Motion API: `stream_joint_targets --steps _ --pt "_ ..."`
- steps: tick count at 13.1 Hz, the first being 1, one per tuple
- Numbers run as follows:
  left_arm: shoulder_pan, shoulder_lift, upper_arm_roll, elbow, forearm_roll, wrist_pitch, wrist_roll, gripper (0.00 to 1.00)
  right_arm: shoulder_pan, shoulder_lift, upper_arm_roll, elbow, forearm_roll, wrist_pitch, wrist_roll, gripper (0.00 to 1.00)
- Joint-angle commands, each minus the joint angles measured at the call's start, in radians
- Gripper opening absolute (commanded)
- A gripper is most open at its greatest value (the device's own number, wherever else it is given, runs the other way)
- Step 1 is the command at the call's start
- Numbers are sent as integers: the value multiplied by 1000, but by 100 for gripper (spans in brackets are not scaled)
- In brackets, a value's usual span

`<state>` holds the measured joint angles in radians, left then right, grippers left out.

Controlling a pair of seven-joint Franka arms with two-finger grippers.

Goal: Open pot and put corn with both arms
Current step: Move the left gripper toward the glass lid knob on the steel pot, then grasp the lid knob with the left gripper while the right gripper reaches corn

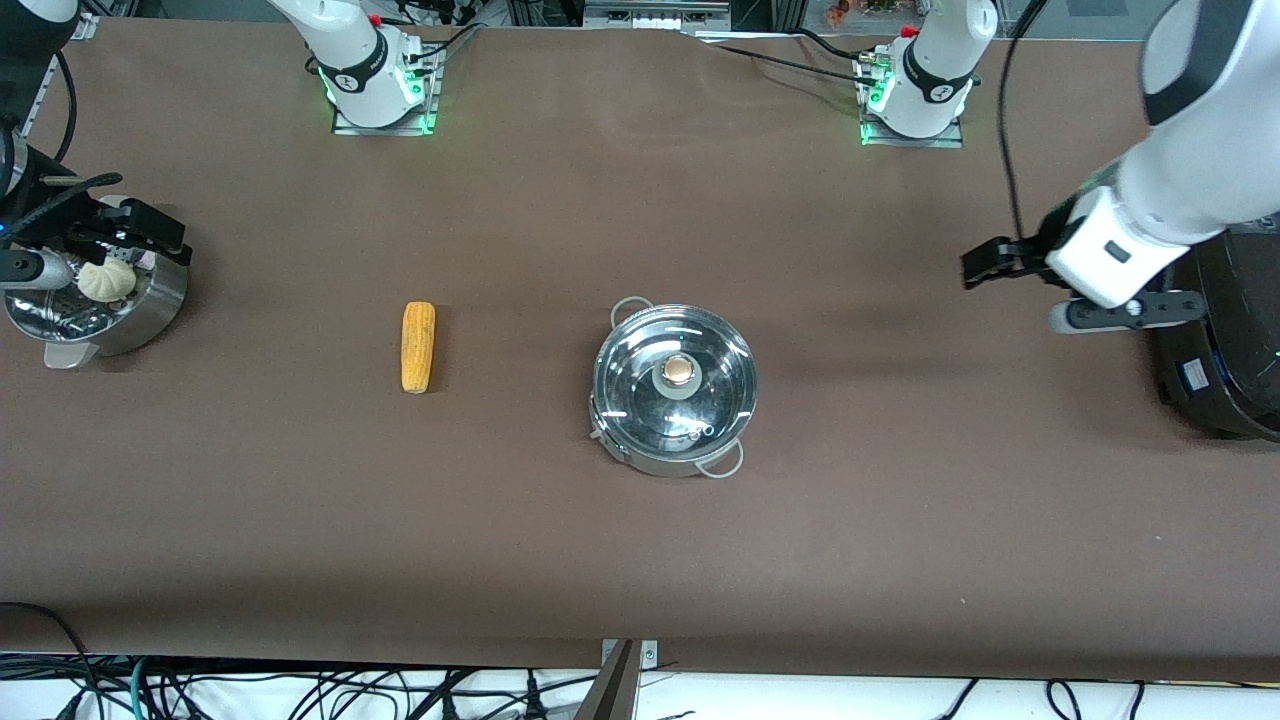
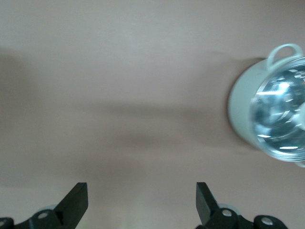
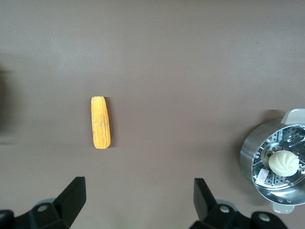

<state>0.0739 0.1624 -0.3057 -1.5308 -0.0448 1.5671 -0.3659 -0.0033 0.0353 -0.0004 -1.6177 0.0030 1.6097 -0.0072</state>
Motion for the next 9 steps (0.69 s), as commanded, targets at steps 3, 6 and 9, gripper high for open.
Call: stream_joint_targets --steps 3,6,9 --pt "-233 234 5 225 -24 57 -371 100 2 5 -1 18 28 -17 15 100" --pt "-327 399 10 346 -18 152 -507 100 37 38 2 10 29 -16 22 100" --pt "-426 495 34 348 23 296 -658 100 124 127 2 4 28 53 60 100"
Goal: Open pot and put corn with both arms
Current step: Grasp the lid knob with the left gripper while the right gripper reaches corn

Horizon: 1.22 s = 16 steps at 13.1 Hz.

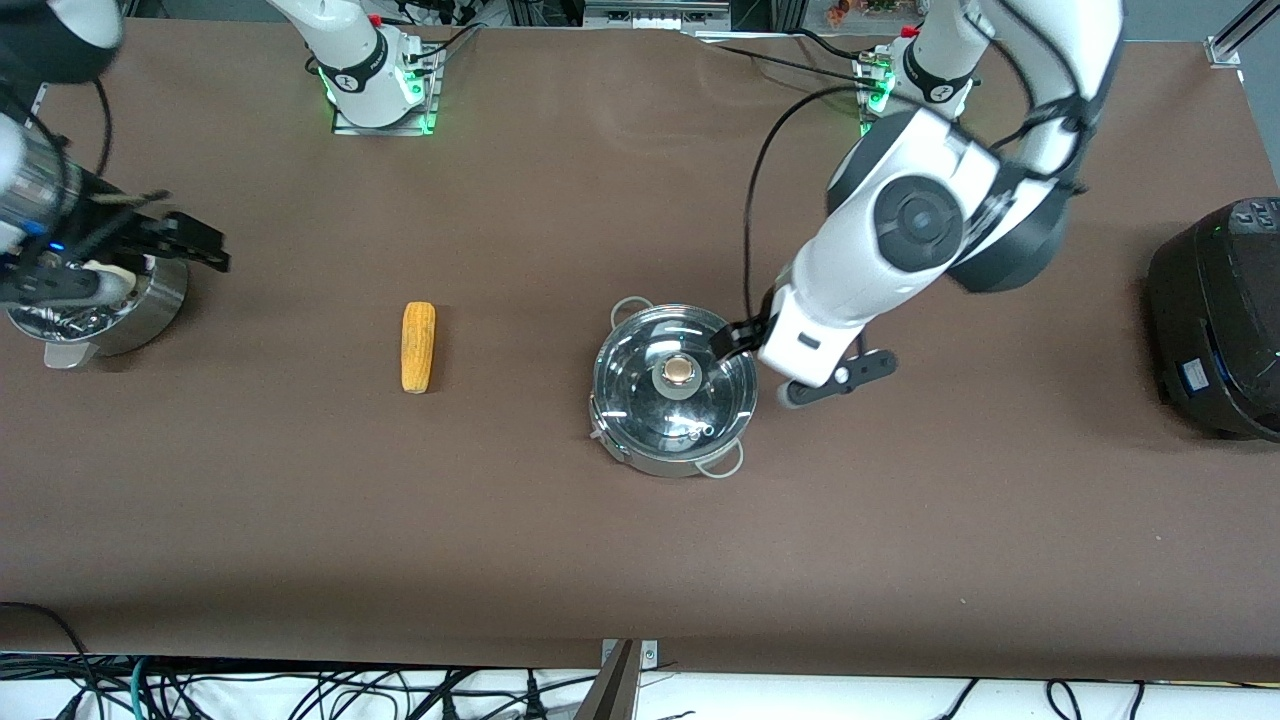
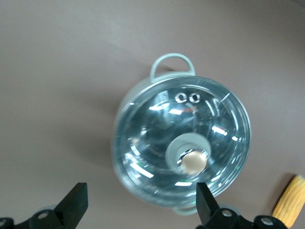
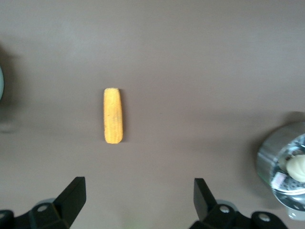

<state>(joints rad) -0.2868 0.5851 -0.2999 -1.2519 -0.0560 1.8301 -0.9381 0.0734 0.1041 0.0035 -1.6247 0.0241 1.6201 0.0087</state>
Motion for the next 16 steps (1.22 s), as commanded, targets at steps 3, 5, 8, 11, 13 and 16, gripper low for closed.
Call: stream_joint_targets --steps 3,5,8,11,13,16 --pt "-106 96 48 72 61 60 -128 100 147 124 -2 -21 5 125 255 100" --pt "-149 122 79 92 62 90 -171 100 166 193 -2 -33 5 187 289 100" --pt "-267 168 203 138 61 90 -176 100 164 239 -2 -160 4 337 289 100" --pt "-276 187 209 137 62 95 -173 100 164 247 -3 -338 5 550 289 100" --pt "-279 197 209 137 62 95 -173 100 164 261 -3 -440 5 680 289 100" --pt "-282 205 209 137 62 101 -173 95 167 319 -2 -448 7 685 312 100"
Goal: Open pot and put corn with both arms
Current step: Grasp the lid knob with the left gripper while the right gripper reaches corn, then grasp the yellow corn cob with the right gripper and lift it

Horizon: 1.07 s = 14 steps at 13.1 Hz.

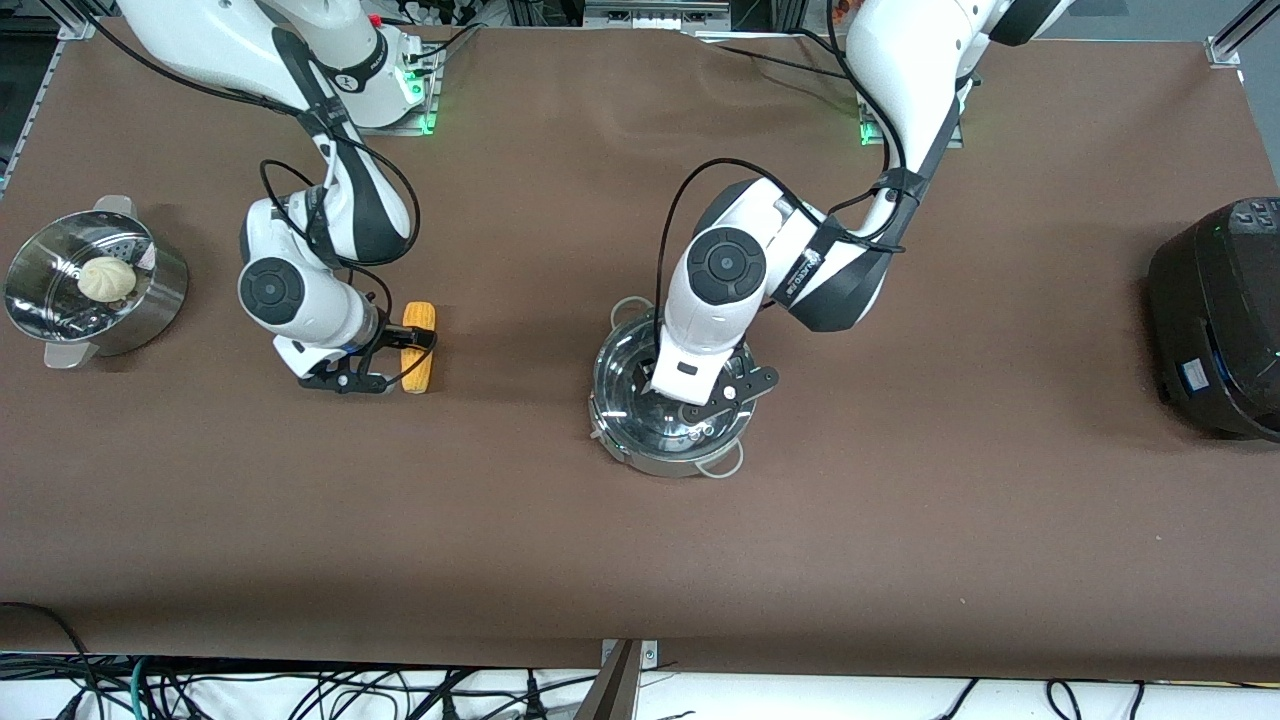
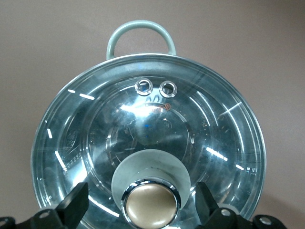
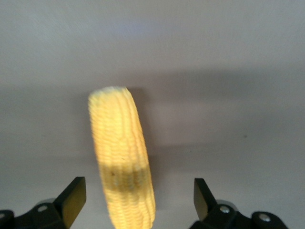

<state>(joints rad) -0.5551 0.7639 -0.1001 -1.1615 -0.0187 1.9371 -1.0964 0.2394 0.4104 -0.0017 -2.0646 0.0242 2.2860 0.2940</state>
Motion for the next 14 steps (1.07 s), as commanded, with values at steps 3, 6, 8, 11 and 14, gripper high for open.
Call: stream_joint_targets --steps 3,6,8,11,14 --pt "-29 37 13 46 25 -3 -19 77 24 48 3 -2 6 29 44 96" --pt "-34 38 14 46 25 -3 -23 38 27 57 3 1 2 29 44 12" --pt "-34 37 14 46 25 -3 -25 16 27 59 3 1 0 27 42 0" --pt "-32 29 14 46 25 -4 -23 0 31 59 3 8 0 24 42 0" --pt "-34 32 14 48 25 -4 -33 0 35 45 3 84 2 -64 33 0"
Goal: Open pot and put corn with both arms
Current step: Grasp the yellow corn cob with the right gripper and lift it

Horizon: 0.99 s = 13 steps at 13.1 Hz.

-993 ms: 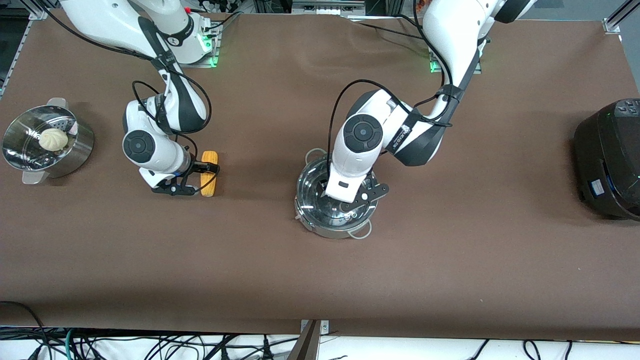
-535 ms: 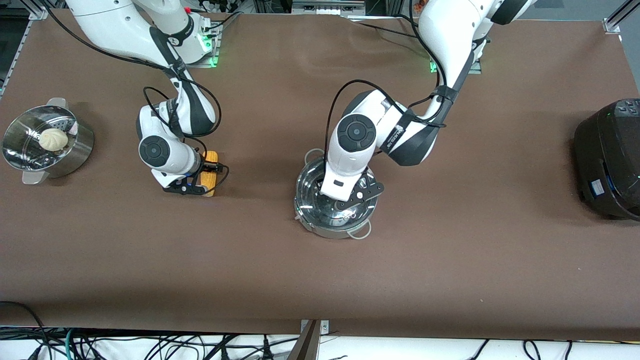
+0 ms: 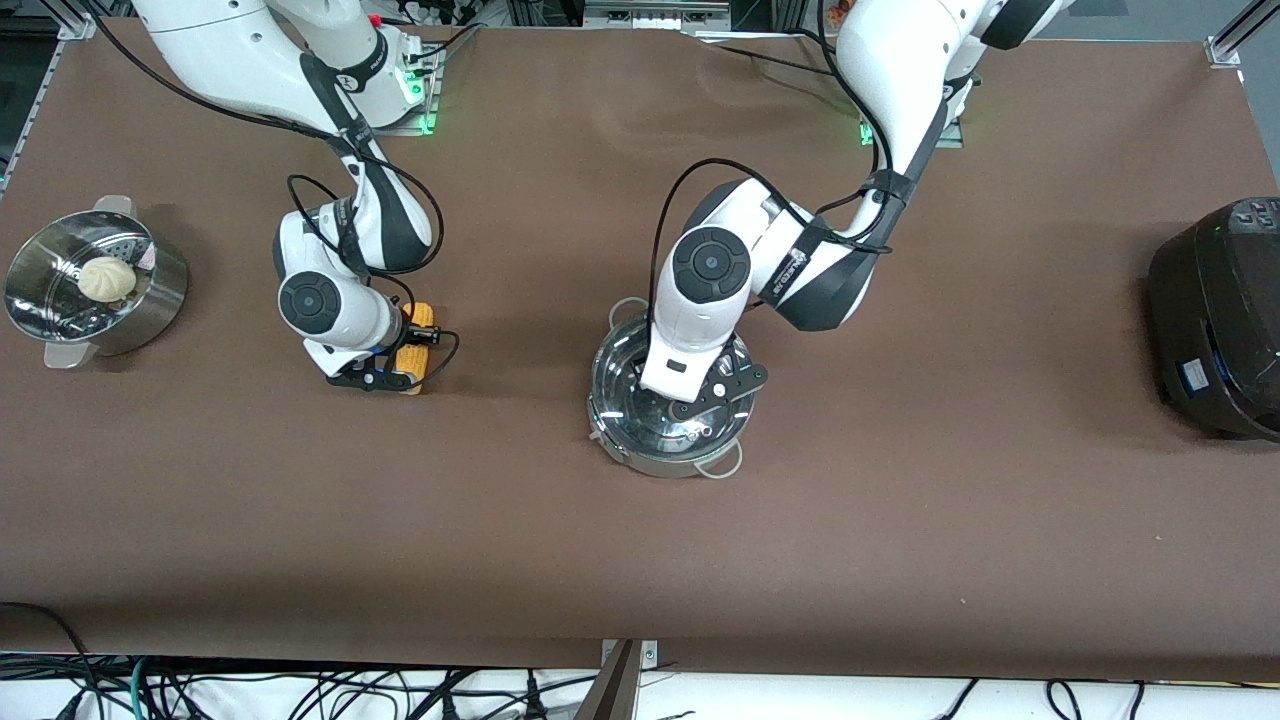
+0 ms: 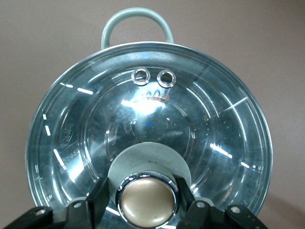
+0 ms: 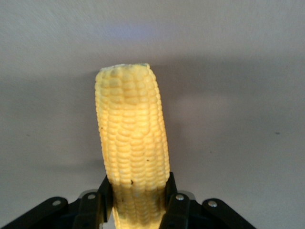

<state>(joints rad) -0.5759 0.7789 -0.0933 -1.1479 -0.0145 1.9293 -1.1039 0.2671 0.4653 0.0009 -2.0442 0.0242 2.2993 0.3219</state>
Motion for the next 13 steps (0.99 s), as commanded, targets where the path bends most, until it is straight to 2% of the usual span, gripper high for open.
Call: stream_joint_targets --steps 1,5,7,10,13 --pt "-13 16 7 34 21 2 -34 0 8 -14 1 128 2 -177 8 0" --pt "-10 10 7 36 21 -12 -33 0 6 -37 -1 480 -3 -644 0 0" --pt "-10 10 6 36 21 -36 -33 0 6 -43 -1 626 8 -809 -3 0" --pt "-10 2 6 37 21 -76 -30 0 6 -73 4 729 42 -924 3 0" --pt "-10 0 6 36 21 -76 -28 0 6 -86 2 760 74 -937 5 0"
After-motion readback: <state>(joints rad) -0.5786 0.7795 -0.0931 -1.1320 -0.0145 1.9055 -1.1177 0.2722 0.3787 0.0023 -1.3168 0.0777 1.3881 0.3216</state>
